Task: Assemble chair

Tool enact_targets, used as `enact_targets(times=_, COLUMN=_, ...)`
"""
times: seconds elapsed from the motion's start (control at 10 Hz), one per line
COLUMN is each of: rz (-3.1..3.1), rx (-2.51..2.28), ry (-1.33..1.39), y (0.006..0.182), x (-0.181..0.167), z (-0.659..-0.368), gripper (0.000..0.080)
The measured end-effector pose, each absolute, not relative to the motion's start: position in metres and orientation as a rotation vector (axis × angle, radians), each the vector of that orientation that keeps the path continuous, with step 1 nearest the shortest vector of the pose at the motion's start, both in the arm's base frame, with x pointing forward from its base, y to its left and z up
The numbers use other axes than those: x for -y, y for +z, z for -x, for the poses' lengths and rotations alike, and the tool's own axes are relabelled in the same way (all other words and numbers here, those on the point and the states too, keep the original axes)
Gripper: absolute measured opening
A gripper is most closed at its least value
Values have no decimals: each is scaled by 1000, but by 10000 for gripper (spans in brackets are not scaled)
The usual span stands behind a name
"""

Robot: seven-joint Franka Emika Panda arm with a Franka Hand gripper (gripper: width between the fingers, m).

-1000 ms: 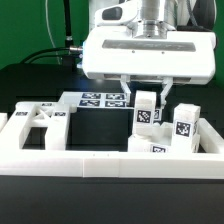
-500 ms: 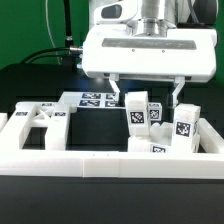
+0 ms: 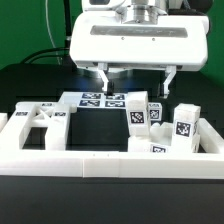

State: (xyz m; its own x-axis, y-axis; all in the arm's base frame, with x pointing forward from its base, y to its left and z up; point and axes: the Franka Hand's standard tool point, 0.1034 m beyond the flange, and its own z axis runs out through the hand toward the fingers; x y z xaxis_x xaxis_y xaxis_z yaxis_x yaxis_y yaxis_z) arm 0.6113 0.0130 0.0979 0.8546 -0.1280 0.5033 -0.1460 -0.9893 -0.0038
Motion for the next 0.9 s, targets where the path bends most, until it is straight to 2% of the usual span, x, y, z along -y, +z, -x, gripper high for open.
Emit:
enact_targets(times=0.3, rz=-3024, rx=231, ry=711, y=91, x=-11, z=-609, gripper=649)
enact_targets(times=0.7, rz=-3156, rx=280, ry=278, y=93, x=-13, z=-609, gripper=649)
enact_targets(times=0.9, rz=-3154, rx=281, ry=283, y=93, x=-12, z=-610, gripper=649)
